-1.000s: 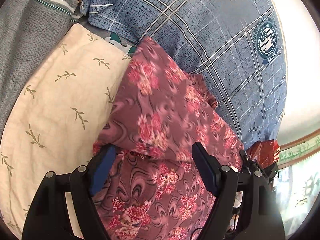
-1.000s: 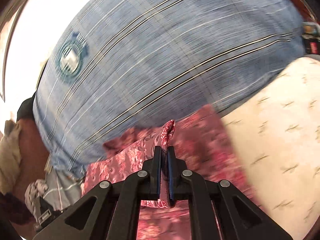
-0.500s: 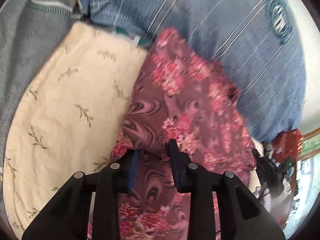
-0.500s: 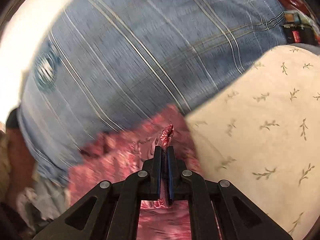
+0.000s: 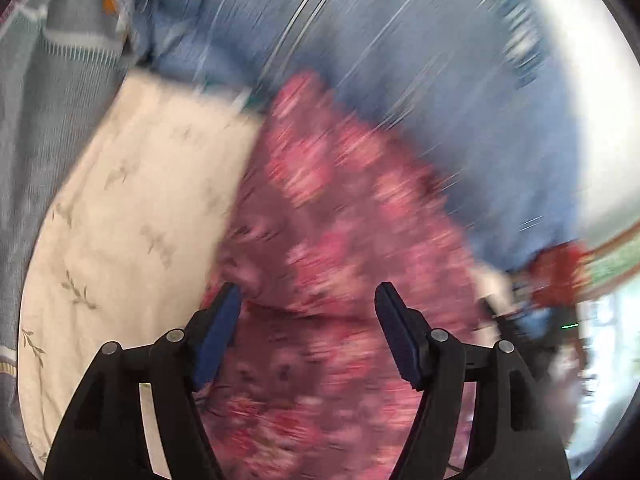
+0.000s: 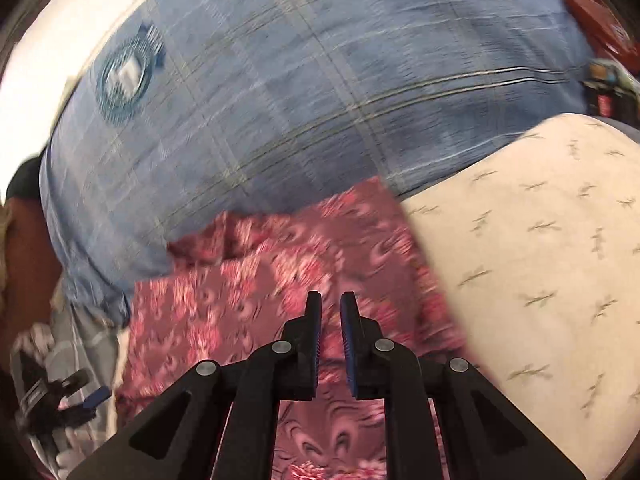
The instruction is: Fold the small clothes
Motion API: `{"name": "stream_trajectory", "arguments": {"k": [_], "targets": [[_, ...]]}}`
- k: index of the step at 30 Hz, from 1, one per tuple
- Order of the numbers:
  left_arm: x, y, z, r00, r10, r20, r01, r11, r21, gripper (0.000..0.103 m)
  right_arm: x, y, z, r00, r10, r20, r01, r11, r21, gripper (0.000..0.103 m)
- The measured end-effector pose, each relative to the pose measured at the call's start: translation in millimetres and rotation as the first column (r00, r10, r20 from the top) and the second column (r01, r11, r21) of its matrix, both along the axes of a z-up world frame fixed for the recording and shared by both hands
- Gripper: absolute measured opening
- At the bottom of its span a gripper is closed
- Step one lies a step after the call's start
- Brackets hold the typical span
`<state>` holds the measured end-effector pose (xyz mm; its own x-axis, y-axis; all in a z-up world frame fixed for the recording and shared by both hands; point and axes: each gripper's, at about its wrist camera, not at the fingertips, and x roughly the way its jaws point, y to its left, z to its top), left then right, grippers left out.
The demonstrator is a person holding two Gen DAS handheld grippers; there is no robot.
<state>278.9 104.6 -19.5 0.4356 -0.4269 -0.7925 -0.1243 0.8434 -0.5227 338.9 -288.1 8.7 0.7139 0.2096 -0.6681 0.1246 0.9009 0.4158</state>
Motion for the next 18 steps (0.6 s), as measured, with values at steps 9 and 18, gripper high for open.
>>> {"name": "stream_trajectory", "arguments": {"k": [9,18], "targets": [[-4,-15,12,0.997,-0.053,0.054,0.05,0.997,0.053,0.063,-13,7,-11,0.999,-0.025,-0.029,0.026,0.999,0.02,0.019],[-2,-45,6,0.992,-0.125,-0.007,0.125,0.99,0.062,0.065,-25,34,-30,0.995,0.079,-0.068,-0.084,0.994,-0.065,0.04]]}}
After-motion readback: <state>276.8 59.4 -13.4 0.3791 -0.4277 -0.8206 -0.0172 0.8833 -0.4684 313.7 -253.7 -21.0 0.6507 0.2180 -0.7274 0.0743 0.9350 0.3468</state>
